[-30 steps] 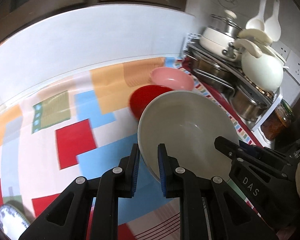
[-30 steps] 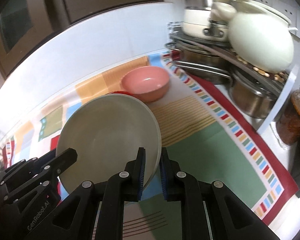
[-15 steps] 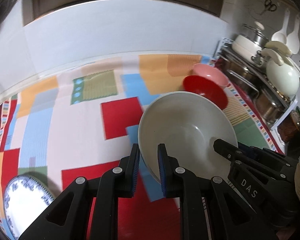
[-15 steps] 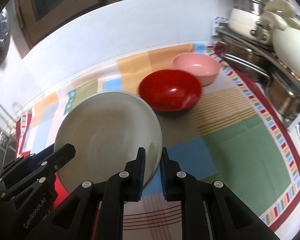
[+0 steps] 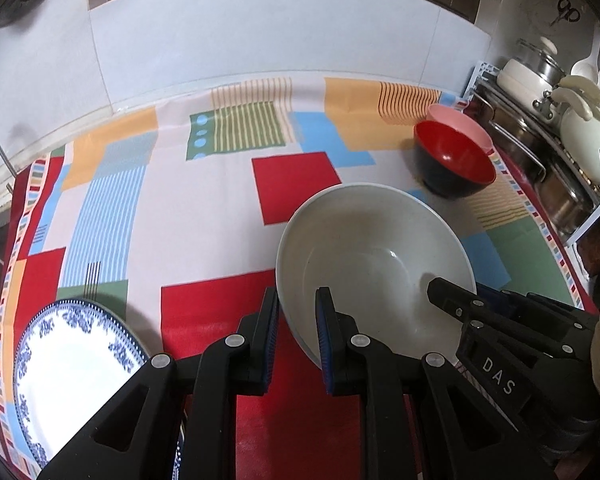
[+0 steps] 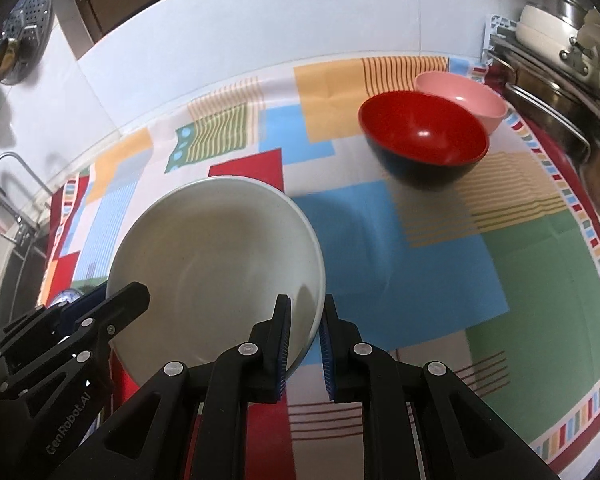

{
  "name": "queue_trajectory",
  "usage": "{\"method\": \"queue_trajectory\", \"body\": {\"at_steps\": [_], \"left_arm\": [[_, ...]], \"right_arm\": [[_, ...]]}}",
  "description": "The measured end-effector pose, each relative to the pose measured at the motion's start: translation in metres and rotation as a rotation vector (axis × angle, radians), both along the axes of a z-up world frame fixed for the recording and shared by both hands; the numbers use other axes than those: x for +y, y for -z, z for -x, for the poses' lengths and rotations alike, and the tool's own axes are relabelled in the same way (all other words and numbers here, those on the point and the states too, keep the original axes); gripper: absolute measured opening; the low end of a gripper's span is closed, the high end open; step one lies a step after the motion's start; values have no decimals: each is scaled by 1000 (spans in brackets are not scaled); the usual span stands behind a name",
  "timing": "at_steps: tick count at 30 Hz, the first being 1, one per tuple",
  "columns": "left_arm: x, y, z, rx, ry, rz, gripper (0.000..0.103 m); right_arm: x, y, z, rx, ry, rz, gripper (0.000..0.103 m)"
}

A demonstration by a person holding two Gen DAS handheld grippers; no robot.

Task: Organize plates and bowls
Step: 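Lift the white bowl with both grippers and carry it toward the plate stack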

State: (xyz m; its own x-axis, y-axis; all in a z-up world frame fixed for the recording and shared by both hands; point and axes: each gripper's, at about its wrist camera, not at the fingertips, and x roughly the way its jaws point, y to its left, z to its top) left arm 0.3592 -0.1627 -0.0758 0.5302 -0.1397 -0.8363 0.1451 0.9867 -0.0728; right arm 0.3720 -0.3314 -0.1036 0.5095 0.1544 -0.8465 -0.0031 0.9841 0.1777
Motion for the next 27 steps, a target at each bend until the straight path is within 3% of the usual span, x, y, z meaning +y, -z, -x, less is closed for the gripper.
{"method": "queue_trajectory", "body": {"at_steps": [27], "left_arm": [[9,23,17,82,-7,-9,19]], "right_arm": [[11,17,17,71,-18,0,16]]}}
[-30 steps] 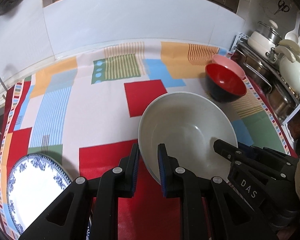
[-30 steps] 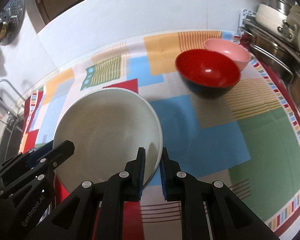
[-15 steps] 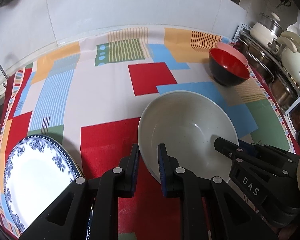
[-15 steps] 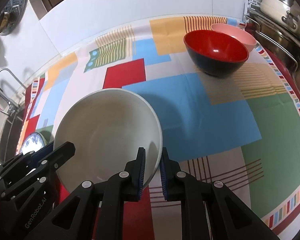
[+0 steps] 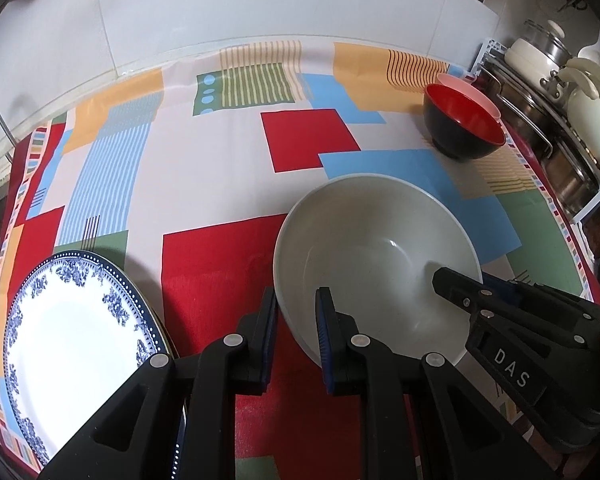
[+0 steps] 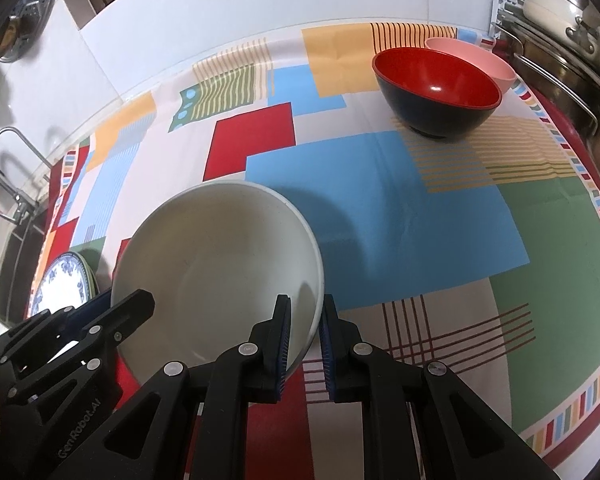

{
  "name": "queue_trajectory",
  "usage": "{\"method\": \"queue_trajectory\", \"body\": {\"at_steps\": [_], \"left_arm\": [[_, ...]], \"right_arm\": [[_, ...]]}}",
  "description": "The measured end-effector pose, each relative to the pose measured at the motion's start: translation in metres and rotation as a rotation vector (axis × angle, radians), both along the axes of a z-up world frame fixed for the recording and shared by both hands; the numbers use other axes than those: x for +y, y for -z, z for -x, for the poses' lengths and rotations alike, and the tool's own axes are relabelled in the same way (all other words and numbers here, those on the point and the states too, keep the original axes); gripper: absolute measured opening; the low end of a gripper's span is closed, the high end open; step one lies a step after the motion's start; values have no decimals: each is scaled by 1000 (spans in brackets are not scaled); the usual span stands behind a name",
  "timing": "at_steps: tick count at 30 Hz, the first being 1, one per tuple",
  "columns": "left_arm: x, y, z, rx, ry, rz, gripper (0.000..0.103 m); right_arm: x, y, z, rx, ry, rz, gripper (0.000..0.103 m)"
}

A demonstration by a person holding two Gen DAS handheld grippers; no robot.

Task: Organize plates and bowls
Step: 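Lift the white bowl with both grippers and carry it toward the plate stack, then lower the white bowl onto the tablecloth beside the plates and open both grippers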

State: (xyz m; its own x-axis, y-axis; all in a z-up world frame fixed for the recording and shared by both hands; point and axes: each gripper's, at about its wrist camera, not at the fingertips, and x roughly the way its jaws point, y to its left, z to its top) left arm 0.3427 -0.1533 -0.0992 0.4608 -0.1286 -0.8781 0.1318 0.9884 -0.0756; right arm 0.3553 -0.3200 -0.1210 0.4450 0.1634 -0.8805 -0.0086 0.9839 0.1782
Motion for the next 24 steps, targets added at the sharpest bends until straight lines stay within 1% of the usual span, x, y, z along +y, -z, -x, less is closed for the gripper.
{"method": "queue_trajectory", "body": {"at_steps": [10,14,15,17,19,21,24], "left_arm": [[3,0,-1,7,-4,10,20],[7,-6,0,-18,-16,11,28],[8,-8,0,-28,-19,10,31],[9,-12,0,-43,-20,10,34],[11,-17,-1,-57,-20,17,37],[13,-24,-2,-76,-17,22,43],[16,-34,-6,-109,-8,28,45]], "right_arm": [[-1,-2,2,0,-1,-15,16],[-4,-4,2,-6,10,-28,17],[-5,-5,2,-10,13,-28,18],[-7,-8,3,-23,25,-28,31],[-8,-12,4,-40,31,-20,33],[-9,-17,5,-56,32,-5,33],[-12,-24,6,-78,41,1,35]]}}
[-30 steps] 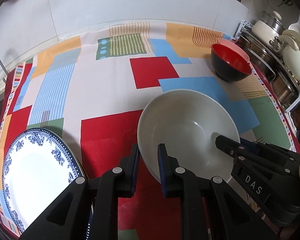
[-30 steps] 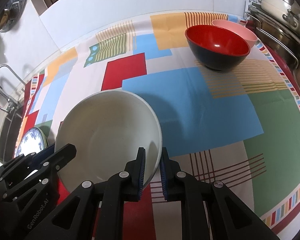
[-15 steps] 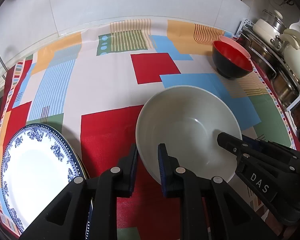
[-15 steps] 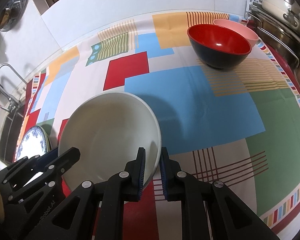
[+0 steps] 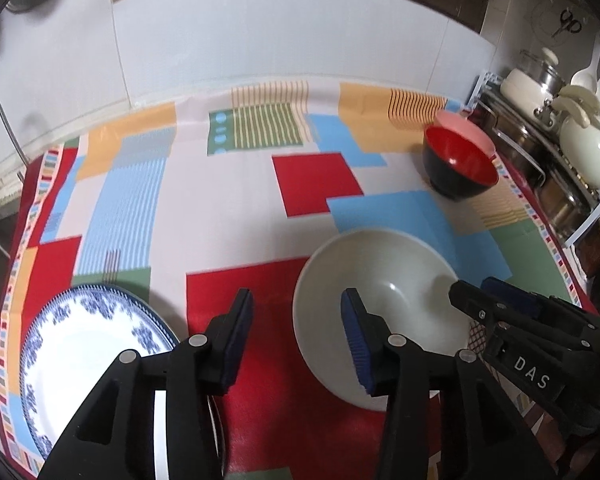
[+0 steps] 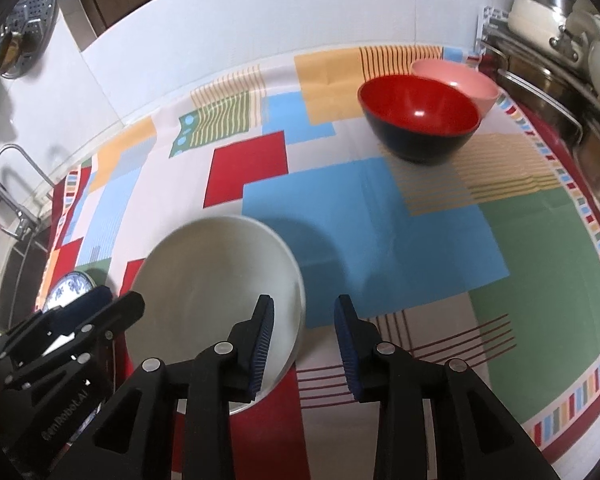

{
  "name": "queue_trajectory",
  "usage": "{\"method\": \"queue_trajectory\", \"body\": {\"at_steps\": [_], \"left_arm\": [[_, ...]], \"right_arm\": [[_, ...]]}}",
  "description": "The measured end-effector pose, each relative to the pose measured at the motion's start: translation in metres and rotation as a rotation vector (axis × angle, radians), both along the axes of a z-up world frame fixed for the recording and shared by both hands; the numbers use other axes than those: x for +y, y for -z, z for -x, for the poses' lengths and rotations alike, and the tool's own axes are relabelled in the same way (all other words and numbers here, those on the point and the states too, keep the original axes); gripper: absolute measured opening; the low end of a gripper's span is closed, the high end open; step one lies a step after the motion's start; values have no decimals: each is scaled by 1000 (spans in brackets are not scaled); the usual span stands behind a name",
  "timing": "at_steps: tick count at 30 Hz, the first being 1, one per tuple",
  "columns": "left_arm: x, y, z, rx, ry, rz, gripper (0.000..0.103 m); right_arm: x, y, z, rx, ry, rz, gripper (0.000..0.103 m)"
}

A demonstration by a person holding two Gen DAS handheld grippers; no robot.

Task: Organize plates and bowls
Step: 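Lower the white bowl onto the tablecloth beside the plates and open both grippers, then move both grippers past the red bowl to the rim of the pink bowl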

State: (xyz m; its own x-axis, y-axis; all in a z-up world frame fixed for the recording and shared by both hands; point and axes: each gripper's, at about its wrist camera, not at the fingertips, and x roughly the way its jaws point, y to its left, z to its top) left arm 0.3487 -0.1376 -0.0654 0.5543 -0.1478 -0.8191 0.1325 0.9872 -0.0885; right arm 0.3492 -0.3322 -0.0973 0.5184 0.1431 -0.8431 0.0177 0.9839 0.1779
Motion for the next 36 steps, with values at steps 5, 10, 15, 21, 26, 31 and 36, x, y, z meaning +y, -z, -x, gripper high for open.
{"method": "queue_trajectory", "body": {"at_steps": [5,10,15,21,26,31,36], "left_arm": [[0,-15,-5,-51,34,8,51],[-7,-31,-13,-95,99,10,54],[-18,-50,-26,-140,167,17,56],[-33,-73,-44,-189,241,20,57],[-46,-84,-64,-194,307,34,57],[-61,-94,-86,-183,355,62,57],[-81,-103,-110,-189,401,59,57]], "right_arm": [[-8,-11,1,-33,34,14,39],[-16,-22,-1,-61,76,21,39],[-28,-36,-4,-94,127,15,42],[-44,-57,-8,-154,202,37,46],[-59,-75,-15,-193,259,49,46],[-73,-85,-26,-208,298,50,46],[-88,-95,-39,-227,333,62,46]]}}
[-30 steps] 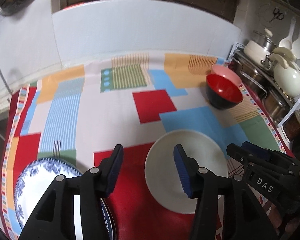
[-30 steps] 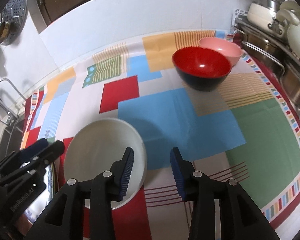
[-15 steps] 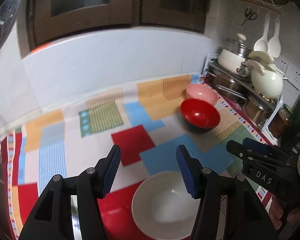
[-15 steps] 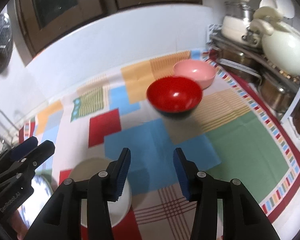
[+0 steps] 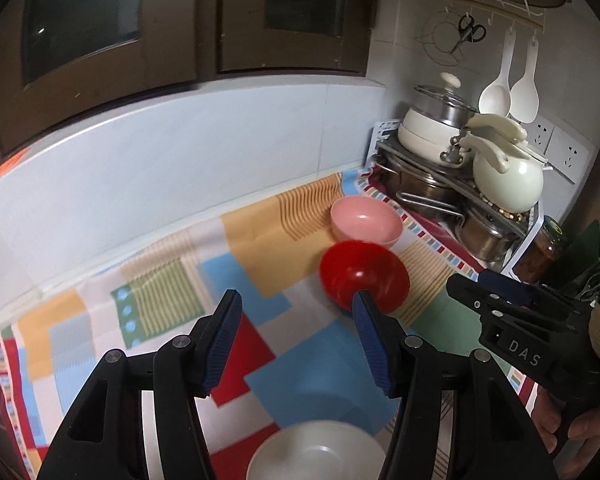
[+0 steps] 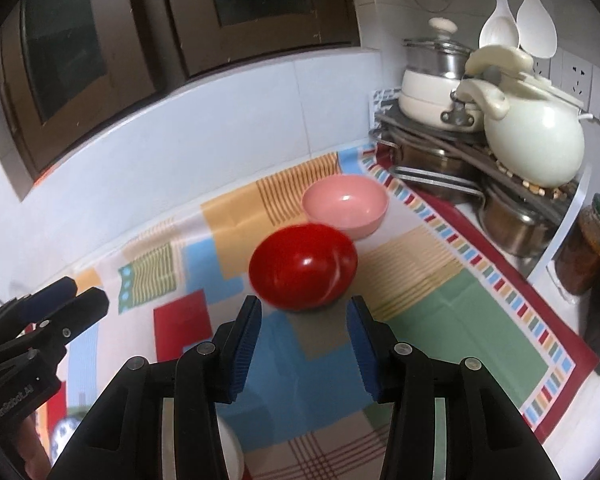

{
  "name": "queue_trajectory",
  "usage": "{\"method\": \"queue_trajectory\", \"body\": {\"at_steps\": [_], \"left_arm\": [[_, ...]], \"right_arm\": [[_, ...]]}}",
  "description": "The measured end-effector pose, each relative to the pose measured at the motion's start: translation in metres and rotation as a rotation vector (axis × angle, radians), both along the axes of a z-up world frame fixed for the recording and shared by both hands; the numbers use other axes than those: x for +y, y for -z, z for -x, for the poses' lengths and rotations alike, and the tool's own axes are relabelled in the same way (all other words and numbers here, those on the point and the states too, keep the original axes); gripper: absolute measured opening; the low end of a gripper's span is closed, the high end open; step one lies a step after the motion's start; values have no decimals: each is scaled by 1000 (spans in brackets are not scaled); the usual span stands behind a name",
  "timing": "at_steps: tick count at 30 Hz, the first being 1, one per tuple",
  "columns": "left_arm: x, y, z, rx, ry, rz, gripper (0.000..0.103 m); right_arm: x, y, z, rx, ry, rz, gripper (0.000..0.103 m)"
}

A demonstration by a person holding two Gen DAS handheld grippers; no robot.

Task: Organize plates and bowls
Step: 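Move both grippers past the red bowl to the rim of the pink bowl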

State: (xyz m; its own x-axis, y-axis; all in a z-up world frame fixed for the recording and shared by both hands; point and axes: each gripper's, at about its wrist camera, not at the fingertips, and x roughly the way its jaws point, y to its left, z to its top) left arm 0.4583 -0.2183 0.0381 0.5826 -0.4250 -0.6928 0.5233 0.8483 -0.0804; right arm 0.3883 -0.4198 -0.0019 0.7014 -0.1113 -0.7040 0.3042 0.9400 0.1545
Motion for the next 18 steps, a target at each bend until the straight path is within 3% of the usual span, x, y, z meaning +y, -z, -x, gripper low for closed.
{"method": "queue_trajectory", "body": {"at_steps": [10,18], "left_arm": [[-49,-7,-40,-33,69,-59,57],[-96,13,-81,12,117,-81,57]], "right_arm": [[-37,-12,-33,-24,76,29,46],[-69,0,-67,-11,122,22,46]]}}
